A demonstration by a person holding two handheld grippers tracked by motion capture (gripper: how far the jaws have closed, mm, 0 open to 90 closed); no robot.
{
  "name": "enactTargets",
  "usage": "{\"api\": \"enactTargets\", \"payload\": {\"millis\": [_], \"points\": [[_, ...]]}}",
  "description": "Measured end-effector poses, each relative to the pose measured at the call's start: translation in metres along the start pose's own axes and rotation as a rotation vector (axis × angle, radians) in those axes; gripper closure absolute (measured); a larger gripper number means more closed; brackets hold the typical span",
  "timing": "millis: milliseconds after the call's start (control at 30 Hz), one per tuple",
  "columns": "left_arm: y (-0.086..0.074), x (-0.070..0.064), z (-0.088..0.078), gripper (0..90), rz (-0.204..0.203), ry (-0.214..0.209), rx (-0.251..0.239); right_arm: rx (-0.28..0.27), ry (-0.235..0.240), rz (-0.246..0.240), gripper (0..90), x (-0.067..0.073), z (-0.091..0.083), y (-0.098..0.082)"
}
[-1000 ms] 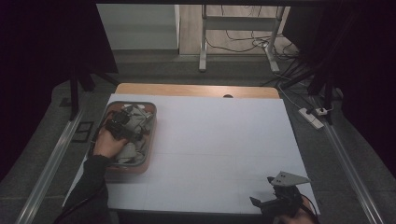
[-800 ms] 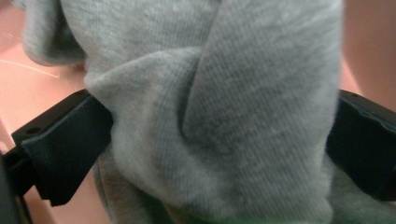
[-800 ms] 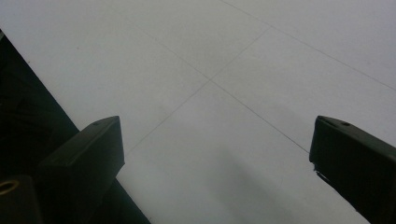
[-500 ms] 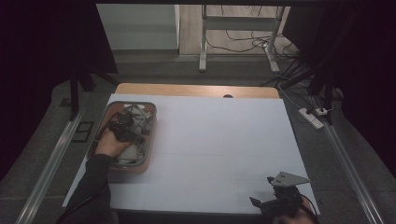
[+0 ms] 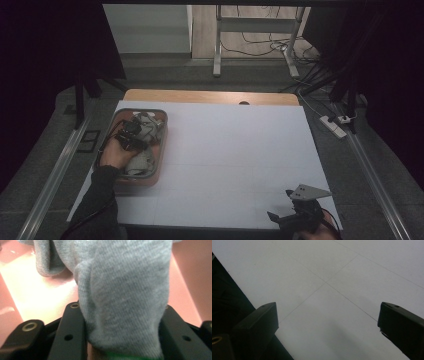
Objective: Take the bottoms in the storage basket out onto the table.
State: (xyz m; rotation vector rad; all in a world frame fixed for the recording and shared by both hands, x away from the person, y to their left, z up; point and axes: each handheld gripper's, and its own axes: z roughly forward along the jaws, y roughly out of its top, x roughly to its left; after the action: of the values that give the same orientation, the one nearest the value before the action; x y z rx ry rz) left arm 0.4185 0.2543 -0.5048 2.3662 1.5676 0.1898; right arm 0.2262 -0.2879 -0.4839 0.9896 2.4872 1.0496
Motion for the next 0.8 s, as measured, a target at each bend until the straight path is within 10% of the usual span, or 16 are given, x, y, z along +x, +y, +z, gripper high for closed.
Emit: {"api": "enactTargets", "payload": {"millis": [800], "points": [[-0.006, 0.007, -0.047, 63.1, -0.027, -0.106, -0.166, 0.007, 0.010, -0.028, 3.0, 0.002, 0.000, 0.000]]}}
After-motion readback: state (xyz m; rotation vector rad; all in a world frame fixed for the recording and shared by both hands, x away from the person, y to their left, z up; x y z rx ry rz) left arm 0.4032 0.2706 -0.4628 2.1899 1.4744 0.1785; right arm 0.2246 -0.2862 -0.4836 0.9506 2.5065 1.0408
